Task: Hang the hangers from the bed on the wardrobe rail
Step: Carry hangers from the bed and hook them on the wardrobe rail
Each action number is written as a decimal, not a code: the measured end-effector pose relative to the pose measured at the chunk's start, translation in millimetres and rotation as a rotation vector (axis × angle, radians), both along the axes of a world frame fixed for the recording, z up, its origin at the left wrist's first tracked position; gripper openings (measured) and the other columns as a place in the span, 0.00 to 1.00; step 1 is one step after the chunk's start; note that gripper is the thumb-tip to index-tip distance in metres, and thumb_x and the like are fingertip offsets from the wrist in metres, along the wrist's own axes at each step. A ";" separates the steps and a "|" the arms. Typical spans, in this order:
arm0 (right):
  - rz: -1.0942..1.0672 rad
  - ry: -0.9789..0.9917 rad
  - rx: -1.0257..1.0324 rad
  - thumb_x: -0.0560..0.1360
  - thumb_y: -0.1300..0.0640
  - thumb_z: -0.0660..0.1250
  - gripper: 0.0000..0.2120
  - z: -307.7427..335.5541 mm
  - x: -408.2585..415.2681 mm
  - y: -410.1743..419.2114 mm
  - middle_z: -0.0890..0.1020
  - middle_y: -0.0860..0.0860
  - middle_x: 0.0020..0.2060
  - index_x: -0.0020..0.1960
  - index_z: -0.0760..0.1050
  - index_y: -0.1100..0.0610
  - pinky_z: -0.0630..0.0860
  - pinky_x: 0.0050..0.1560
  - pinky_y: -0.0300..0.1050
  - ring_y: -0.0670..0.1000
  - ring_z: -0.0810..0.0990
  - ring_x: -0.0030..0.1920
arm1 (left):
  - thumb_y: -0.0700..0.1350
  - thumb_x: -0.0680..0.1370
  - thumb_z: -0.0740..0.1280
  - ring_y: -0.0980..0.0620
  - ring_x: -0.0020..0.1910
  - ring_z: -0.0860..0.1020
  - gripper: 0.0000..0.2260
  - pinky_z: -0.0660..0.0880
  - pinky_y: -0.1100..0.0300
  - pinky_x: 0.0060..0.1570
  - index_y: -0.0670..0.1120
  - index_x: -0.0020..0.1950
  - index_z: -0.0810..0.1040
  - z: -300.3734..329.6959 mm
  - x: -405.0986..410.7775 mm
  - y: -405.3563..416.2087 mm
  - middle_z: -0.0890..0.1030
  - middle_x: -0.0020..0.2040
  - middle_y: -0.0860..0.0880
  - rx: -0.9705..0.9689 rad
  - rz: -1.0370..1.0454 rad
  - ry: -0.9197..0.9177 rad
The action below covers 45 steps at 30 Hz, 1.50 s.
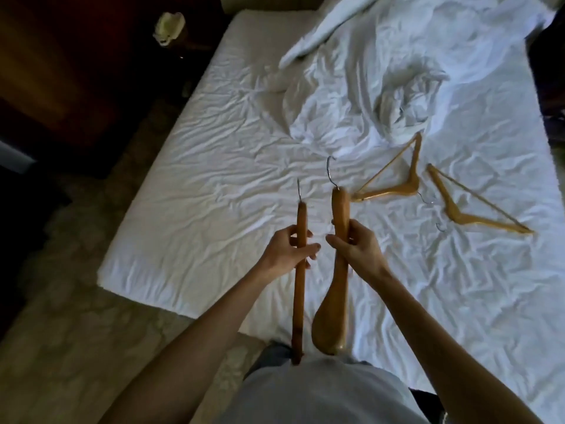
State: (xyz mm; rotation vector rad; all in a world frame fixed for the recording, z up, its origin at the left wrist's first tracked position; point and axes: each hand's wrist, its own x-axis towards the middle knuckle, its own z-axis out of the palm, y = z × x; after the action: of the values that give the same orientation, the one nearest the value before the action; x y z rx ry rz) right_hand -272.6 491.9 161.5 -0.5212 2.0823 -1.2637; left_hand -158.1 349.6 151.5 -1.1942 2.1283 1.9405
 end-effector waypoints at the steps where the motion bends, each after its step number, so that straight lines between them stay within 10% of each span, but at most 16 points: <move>1: 0.062 -0.001 -0.006 0.75 0.54 0.74 0.14 4.5 4.9 -8.1 0.83 0.57 0.44 0.56 0.78 0.60 0.82 0.41 0.51 0.55 0.83 0.40 | 0.46 0.75 0.76 0.49 0.36 0.86 0.16 0.83 0.56 0.37 0.43 0.59 0.77 4.0 10.6 -0.9 0.86 0.42 0.44 -0.008 0.045 -0.001; 7: 0.436 -0.107 -0.109 0.75 0.58 0.74 0.07 24.0 54.2 -71.1 0.81 0.50 0.35 0.48 0.77 0.58 0.76 0.34 0.37 0.44 0.81 0.33 | 0.44 0.74 0.77 0.45 0.37 0.86 0.15 0.84 0.51 0.37 0.41 0.58 0.78 28.5 89.1 -11.9 0.86 0.42 0.42 -0.038 0.433 0.059; 14: 0.778 0.005 -0.087 0.74 0.56 0.73 0.14 36.9 166.1 -152.6 0.84 0.60 0.44 0.57 0.78 0.62 0.81 0.42 0.50 0.57 0.84 0.42 | 0.42 0.76 0.75 0.42 0.39 0.86 0.14 0.83 0.57 0.34 0.41 0.59 0.79 51.2 227.7 -25.2 0.86 0.43 0.43 -0.184 0.832 0.036; 22: 1.123 0.043 -0.102 0.77 0.53 0.71 0.10 51.6 376.8 -243.6 0.81 0.43 0.46 0.56 0.76 0.50 0.73 0.39 0.30 0.44 0.82 0.44 | 0.43 0.77 0.74 0.52 0.32 0.83 0.10 0.83 0.54 0.39 0.46 0.56 0.79 46.5 428.7 -44.7 0.85 0.41 0.45 -0.197 1.202 0.129; 28: 1.244 0.010 -0.097 0.78 0.50 0.70 0.02 60.4 541.7 -296.8 0.85 0.53 0.45 0.49 0.79 0.47 0.81 0.49 0.46 0.51 0.84 0.45 | 0.43 0.75 0.75 0.51 0.34 0.84 0.14 0.81 0.60 0.36 0.41 0.59 0.80 58.5 598.3 -76.8 0.86 0.38 0.48 -0.273 1.364 0.103; 39: 1.382 -0.048 -0.116 0.76 0.48 0.71 0.11 81.4 755.6 -407.1 0.81 0.48 0.36 0.57 0.81 0.50 0.80 0.44 0.47 0.47 0.80 0.36 | 0.43 0.75 0.74 0.53 0.34 0.83 0.11 0.81 0.61 0.39 0.45 0.56 0.81 74.0 808.9 -177.6 0.85 0.36 0.48 -0.263 1.591 0.151; 45: 1.382 -0.056 -0.176 0.77 0.51 0.70 0.05 73.4 877.8 -517.5 0.79 0.47 0.30 0.44 0.81 0.50 0.77 0.39 0.43 0.44 0.78 0.31 | 0.47 0.76 0.72 0.54 0.33 0.83 0.10 0.78 0.61 0.38 0.44 0.54 0.83 61.9 916.1 -287.7 0.85 0.36 0.47 -0.212 1.584 0.110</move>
State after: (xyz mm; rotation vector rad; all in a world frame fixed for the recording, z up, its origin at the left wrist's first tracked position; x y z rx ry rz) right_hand 605.3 -25.6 234.9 -1.5815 1.0242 -0.5535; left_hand 757.9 61.9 213.4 -3.5062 1.2763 1.9225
